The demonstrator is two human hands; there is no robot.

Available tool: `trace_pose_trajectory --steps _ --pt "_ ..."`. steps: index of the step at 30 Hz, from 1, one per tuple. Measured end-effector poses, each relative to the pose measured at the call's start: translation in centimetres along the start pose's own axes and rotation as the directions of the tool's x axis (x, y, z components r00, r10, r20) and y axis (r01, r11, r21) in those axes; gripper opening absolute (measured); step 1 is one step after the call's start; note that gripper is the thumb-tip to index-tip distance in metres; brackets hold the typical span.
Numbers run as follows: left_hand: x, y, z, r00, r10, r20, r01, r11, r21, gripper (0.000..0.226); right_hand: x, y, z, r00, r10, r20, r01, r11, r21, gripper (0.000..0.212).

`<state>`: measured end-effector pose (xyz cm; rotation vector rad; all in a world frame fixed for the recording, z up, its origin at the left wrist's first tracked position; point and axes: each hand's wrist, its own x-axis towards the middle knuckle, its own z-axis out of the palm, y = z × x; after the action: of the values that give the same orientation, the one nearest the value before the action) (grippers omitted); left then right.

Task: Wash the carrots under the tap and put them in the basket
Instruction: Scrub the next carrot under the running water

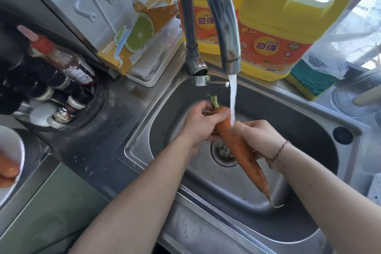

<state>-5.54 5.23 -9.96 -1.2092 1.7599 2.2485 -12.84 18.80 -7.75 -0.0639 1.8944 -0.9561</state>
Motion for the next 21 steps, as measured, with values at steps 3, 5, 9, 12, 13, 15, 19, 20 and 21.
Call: trace_pose_trajectory --steps 3,5,9,12,13,15,19,20,21 --pt "0.02 -0.01 -0.07 1.0 -0.005 0.008 0.005 1.0 0.004 0.024 -0.07 0.19 -0.14 1.0 0.006 0.008 -0.006 1.0 -0.01 0.023" --pt "-0.04 -0.12 -0.1 1.0 -0.003 0.009 0.003 1.0 0.004 0.023 -0.16 0.3 -0.23 1.0 0.017 0.01 -0.017 1.0 -0.01 0.022" --pt "-0.25 -0.31 -0.01 1.0 0.003 -0.002 -0.003 1.0 0.007 0.026 -0.29 0.32 -0.05 1.0 0.012 0.001 -0.012 1.0 -0.012 0.021" --pt "-0.33 -0.26 -0.08 1.0 0.011 -0.002 -0.011 1.0 0.001 0.025 -0.34 0.19 0.15 1.0 0.009 -0.016 -0.009 1.0 -0.013 0.023" --pt "-0.34 -0.23 -0.11 1.0 0.015 0.001 -0.015 1.0 0.002 0.023 -0.33 0.21 0.16 1.0 0.005 -0.02 -0.006 1.0 -0.016 0.02" --pt "-0.37 -0.23 -0.09 1.0 0.023 0.006 -0.023 1.0 -0.002 0.021 -0.34 0.29 0.06 1.0 -0.001 -0.019 0.001 1.0 -0.02 0.016" --pt "-0.42 -0.2 -0.03 1.0 0.022 -0.004 -0.022 0.999 -0.028 0.022 -0.56 0.08 0.05 1.0 -0.014 -0.021 0.014 1.0 0.008 0.016" --pt "-0.38 -0.18 -0.05 1.0 0.02 -0.009 -0.02 0.999 -0.031 0.022 -0.57 0.01 0.08 0.999 -0.019 -0.028 0.019 1.0 0.013 0.019" --pt "-0.34 -0.15 -0.06 1.0 0.02 -0.014 -0.02 0.999 -0.034 0.022 -0.54 -0.05 0.12 0.999 -0.026 -0.034 0.026 1.0 0.013 0.02"
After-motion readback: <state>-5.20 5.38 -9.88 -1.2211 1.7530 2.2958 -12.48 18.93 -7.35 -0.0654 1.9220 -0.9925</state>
